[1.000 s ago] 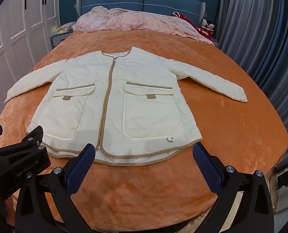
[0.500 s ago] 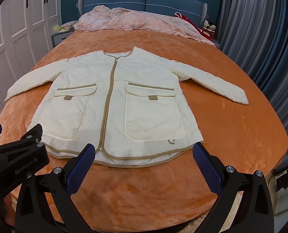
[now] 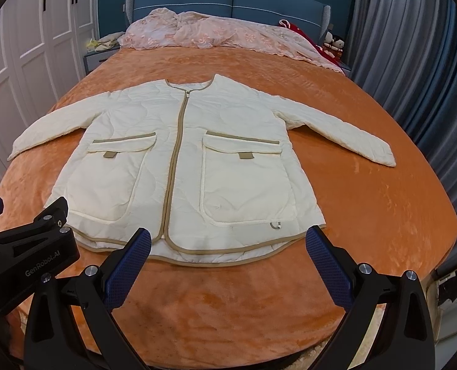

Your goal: Fold large clothes

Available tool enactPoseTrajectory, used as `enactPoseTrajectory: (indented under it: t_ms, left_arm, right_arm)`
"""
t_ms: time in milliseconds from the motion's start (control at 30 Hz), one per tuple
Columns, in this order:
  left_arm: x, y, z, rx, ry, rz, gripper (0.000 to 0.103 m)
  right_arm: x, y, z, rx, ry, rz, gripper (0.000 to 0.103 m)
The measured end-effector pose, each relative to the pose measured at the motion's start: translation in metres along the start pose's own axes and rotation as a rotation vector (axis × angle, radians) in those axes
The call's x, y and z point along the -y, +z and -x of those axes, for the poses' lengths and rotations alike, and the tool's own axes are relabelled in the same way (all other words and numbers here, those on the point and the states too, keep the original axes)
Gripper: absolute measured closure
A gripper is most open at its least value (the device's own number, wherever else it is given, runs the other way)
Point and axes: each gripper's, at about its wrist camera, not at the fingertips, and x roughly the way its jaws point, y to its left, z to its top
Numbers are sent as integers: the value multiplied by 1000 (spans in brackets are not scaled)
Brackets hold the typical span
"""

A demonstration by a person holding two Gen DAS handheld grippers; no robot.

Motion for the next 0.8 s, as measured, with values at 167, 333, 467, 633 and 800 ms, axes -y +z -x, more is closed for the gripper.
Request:
enactPoseTrajectory:
  t_ms: [167, 333, 467, 633, 800]
  left_arm:
    - [-1, 0, 0, 1, -1, 1, 5]
    - [-1, 0, 1, 1, -1, 1, 5]
    - [-1, 0, 1, 1, -1, 2, 5]
    - [-3, 0, 1, 1, 0, 4, 5]
    - [-3, 0, 1, 2, 0, 3, 5]
  right_arm:
    - [-1, -3, 2, 4, -4, -2, 5]
    - [-3, -2, 2, 5, -3, -1, 5]
    - [-3, -2, 1, 6, -3, -2, 5]
    - [-3, -2, 2, 6, -2, -2, 5]
    - [-4, -2, 1, 5, -1, -3, 5]
